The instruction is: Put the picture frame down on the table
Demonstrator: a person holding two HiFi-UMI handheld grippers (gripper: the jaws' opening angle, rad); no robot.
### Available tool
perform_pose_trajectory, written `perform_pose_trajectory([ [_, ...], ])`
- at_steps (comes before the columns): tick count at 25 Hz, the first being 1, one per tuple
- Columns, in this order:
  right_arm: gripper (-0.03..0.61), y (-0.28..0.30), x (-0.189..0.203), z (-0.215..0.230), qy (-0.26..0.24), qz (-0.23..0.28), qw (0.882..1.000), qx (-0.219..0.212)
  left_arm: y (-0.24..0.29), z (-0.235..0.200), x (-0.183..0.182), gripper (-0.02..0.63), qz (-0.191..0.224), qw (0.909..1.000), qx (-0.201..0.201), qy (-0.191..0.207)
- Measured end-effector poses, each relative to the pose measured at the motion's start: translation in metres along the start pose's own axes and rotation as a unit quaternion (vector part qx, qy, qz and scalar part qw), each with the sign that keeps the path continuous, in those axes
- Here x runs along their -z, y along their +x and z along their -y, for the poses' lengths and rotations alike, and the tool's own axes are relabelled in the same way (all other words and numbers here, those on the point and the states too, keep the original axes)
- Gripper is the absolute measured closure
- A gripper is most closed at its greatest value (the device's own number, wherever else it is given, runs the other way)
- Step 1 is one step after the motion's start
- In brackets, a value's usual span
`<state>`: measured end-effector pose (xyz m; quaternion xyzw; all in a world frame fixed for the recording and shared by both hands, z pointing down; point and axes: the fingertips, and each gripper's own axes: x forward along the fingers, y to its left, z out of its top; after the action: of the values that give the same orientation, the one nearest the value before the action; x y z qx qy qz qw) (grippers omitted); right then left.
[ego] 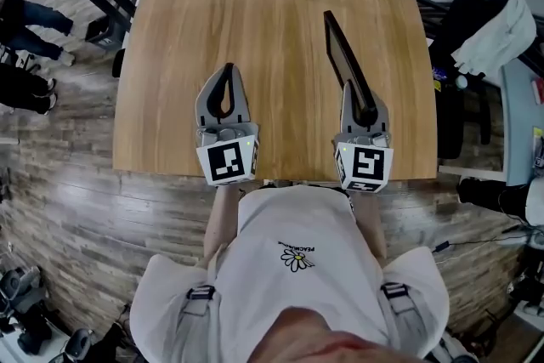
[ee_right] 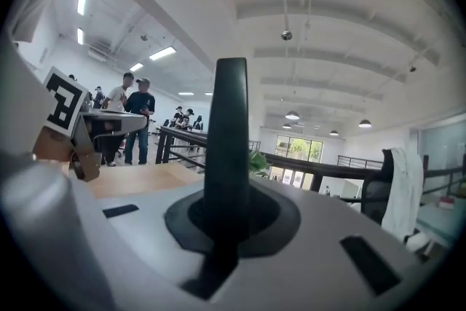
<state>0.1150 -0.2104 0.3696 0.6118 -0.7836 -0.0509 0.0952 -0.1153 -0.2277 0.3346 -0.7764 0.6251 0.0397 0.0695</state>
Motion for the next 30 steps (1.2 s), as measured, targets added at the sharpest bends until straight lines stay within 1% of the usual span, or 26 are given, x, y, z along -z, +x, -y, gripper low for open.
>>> perform_pose_trajectory([
  [2,0.561,0.005,0.002,-0.001,-0.031,-0.014,0.999,-0.006,-0.003,-0.001,0.000,0.597,0.000,1.0000,-0.002,0.002],
  [4,0.561,0.009,0.008,-0.003,-0.075,-0.035,0.997,-0.007,-0.006,-0.001,0.000,0.597,-0.001,1.0000,-0.004,0.000],
  [6,0.561,0.012,0.019,-0.004,-0.128,-0.062,0.990,-0.003,-0.009,-0.001,0.001,0.597,-0.003,1.0000,-0.006,-0.002],
  [9,0.561,0.014,0.038,-0.011,-0.199,-0.096,0.975,-0.005,-0.012,-0.002,0.003,0.598,-0.006,0.9999,-0.008,0.000],
  [12,0.561,0.019,0.049,-0.023,-0.278,-0.116,0.953,-0.016,-0.014,-0.008,0.005,0.597,-0.007,0.9999,-0.014,0.003],
  [14,0.561,0.022,0.057,-0.030,-0.320,-0.129,0.938,-0.026,-0.016,-0.011,0.006,0.597,-0.008,0.9998,-0.017,0.002],
  [19,0.561,0.026,0.093,-0.045,-0.401,-0.186,0.895,-0.056,-0.020,-0.011,0.012,0.597,-0.011,0.9997,-0.020,-0.002],
  [21,0.561,0.028,0.108,-0.048,-0.431,-0.199,0.878,-0.061,-0.021,-0.009,0.014,0.597,-0.013,0.9997,-0.019,-0.003],
  [26,0.561,0.035,0.147,-0.053,-0.483,-0.228,0.841,-0.084,-0.021,-0.005,0.016,0.597,-0.017,0.9997,-0.018,0.003],
  [28,0.561,0.038,0.161,-0.055,-0.496,-0.238,0.830,-0.092,-0.022,-0.004,0.017,0.597,-0.018,0.9996,-0.020,0.005],
  [30,0.561,0.039,0.174,-0.059,-0.504,-0.246,0.821,-0.103,-0.023,-0.005,0.017,0.597,-0.018,0.9996,-0.021,0.009],
])
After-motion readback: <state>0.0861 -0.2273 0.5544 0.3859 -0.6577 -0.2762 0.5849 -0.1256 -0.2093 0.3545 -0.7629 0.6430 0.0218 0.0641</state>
